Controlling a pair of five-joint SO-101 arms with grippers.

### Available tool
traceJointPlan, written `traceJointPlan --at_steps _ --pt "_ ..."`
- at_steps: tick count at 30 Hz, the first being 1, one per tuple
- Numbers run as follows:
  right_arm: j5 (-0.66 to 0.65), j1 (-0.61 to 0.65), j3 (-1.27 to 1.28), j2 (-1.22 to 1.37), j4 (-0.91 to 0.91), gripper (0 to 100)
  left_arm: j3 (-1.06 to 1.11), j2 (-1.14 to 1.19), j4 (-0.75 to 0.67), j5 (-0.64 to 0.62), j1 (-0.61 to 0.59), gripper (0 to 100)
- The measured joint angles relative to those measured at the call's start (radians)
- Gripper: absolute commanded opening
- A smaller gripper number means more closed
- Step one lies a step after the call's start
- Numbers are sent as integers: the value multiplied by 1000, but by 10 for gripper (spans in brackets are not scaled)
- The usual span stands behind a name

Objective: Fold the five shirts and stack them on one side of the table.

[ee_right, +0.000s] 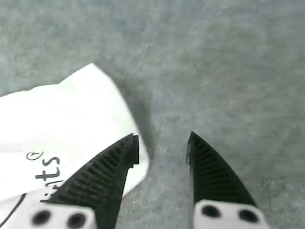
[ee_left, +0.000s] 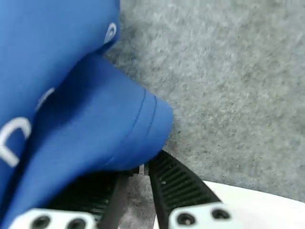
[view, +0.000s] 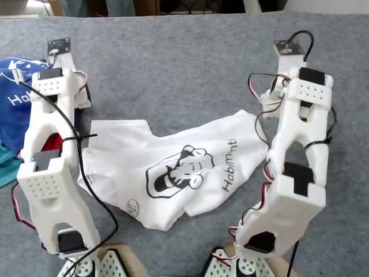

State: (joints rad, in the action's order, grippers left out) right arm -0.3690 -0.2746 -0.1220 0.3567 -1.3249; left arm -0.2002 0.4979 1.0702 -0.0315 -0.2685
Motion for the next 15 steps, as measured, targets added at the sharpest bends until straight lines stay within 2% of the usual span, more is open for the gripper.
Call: traceJointPlan --at_steps 4,8,10,12,15 --pt "-6 64 55 149 81 184 132 -98 -95 2 0 51" --pt "-6 89 -17 221 38 181 247 -172 -175 12 0 53" --pt "8 89 -44 238 29 133 249 -189 -170 54 0 54" --pt "15 89 -54 245 28 18 249 -196 -163 61 -6 55" --pt "17 83 -71 262 29 14 249 -196 -160 40 -21 55"
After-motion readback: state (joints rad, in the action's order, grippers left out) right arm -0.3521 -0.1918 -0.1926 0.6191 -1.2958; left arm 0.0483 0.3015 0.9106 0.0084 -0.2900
